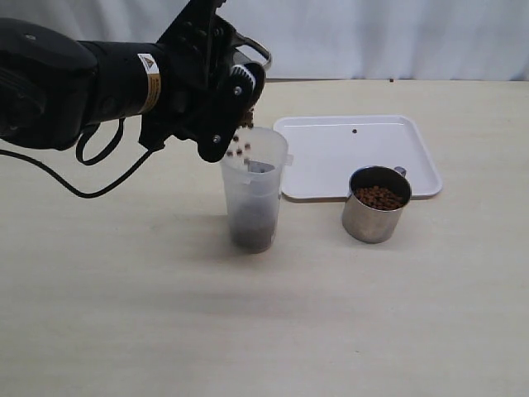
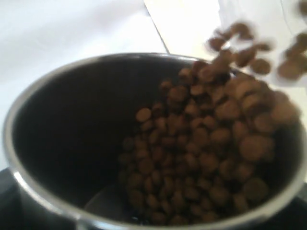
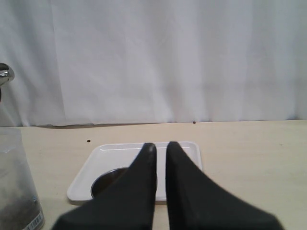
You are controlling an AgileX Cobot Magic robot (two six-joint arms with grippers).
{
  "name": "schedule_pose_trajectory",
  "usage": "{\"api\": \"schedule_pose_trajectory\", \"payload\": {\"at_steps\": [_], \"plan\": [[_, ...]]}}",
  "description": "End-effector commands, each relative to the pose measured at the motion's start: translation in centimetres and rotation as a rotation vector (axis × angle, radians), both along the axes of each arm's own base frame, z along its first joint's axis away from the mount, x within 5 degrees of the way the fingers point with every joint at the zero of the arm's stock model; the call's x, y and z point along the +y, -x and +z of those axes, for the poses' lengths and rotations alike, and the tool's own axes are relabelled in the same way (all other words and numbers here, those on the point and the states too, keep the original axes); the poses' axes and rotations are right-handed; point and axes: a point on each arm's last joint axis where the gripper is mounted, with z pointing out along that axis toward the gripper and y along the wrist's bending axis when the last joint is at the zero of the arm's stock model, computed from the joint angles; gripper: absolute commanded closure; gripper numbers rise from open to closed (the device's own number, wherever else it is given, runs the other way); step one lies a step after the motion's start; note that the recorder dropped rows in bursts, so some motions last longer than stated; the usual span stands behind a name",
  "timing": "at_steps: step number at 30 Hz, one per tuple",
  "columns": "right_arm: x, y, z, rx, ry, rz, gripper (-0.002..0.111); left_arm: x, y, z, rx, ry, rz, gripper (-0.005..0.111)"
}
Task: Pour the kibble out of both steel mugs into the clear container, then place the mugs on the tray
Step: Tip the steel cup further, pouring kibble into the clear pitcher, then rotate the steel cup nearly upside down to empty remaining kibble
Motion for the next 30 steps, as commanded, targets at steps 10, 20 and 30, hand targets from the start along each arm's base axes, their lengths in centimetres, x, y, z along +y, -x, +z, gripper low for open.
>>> {"api": "schedule_pose_trajectory", "payload": {"at_steps": [10,20,30], "plan": [[0.02,0.02,-0.08,-0.003,-0.004,0.004,0.103,-0.31,0.11,0.45,-0.003,0.013,-0.025,0.107],[0.02,0.02,-0.08,-0.003,-0.004,0.004,0.103,-0.38,0.16,0.43,0.001,0.016,-0.034,0.107],[0.02,0.02,-0.08,-0.003,-0.004,0.004,0.103,-0.64,0.06,0.93,-0.006,0.03,-0.047,0.107]]}}
